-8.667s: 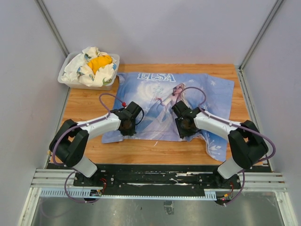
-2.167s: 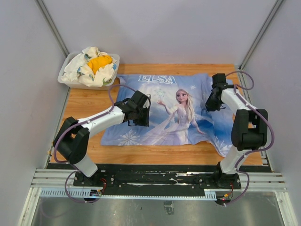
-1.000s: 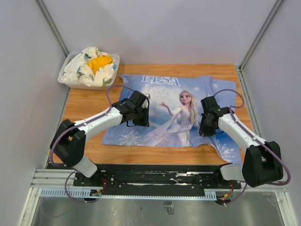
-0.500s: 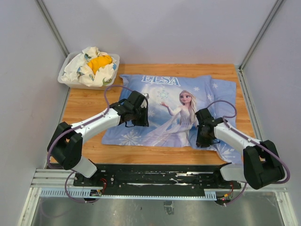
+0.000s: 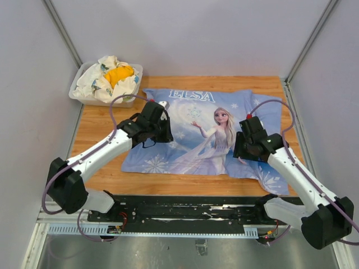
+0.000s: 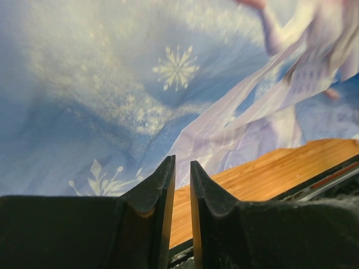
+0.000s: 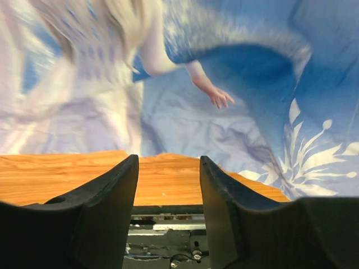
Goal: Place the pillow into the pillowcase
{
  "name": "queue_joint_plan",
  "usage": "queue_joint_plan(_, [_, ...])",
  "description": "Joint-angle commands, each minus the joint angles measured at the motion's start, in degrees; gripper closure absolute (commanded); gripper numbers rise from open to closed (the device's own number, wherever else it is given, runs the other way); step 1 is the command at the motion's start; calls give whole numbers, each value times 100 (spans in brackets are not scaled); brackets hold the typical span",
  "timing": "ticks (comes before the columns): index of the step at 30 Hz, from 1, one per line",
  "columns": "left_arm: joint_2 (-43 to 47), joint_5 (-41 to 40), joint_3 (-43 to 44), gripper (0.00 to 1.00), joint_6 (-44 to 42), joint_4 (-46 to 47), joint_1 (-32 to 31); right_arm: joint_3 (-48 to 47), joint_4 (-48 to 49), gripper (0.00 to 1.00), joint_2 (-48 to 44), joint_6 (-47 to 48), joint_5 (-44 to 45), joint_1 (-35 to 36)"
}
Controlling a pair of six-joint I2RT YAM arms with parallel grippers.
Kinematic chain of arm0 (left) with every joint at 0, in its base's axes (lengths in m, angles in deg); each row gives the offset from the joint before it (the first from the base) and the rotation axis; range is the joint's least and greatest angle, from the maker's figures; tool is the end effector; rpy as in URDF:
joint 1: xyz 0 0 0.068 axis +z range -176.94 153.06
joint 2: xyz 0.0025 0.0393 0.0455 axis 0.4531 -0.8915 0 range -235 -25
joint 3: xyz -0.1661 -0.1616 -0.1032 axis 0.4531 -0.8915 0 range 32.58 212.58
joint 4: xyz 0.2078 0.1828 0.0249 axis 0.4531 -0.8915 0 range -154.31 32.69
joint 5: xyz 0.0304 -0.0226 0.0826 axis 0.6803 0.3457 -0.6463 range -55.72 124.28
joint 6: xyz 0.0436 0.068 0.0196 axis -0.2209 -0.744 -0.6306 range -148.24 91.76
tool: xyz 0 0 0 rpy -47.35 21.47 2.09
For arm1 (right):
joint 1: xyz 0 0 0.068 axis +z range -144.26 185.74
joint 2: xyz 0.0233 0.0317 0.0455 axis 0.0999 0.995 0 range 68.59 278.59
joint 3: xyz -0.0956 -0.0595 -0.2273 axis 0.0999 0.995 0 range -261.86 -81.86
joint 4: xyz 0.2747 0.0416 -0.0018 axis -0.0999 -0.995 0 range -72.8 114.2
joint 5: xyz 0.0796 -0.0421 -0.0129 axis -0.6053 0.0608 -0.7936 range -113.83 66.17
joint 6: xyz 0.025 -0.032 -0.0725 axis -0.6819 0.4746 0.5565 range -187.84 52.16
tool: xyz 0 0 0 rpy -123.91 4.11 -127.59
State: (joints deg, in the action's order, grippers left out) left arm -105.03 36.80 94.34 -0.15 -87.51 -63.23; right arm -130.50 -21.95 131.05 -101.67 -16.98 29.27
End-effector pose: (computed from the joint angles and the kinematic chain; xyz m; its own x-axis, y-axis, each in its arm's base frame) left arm 0.2745 -0.2056 0.2191 -0.8218 0.0197 -0.5694 0.2582 0.9038 -0.3413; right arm 0.2322 0.0917 0.1992 -0.8496 0.2328 -0.4733 0.1581 0.9685 0.1926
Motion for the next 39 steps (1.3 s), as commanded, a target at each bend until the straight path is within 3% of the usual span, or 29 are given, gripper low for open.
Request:
queue_joint_plan(1, [400,-339,438,74,71,-58,164,-617,-489,48,-156,219,281,55])
queue_joint_plan(5, [687,-671,534,55,93,-76,325,-943,-467,39,-156,341,212,58])
queue_joint_plan(7, [832,-745,539,31,60,-58,428,-1070,-429,36,-188,349,196,56])
queue_joint_plan(8, [892,-771,549,24,30,-55,478,-1125,-397,33,-205,364,171,57])
queue_joint_plan(15, [1129,-955,555,1,-29,-6,687,-1285,-15,15,-411,545,203,55])
queue_joint_plan(19, [1159,-1029,602,1,-48,-27,752,-1361,109,0,-461,587,252,60])
queue_joint_plan(39, [1184,-1251,776,1,-72,-35,914,-1776,222,2,-467,771,694,47])
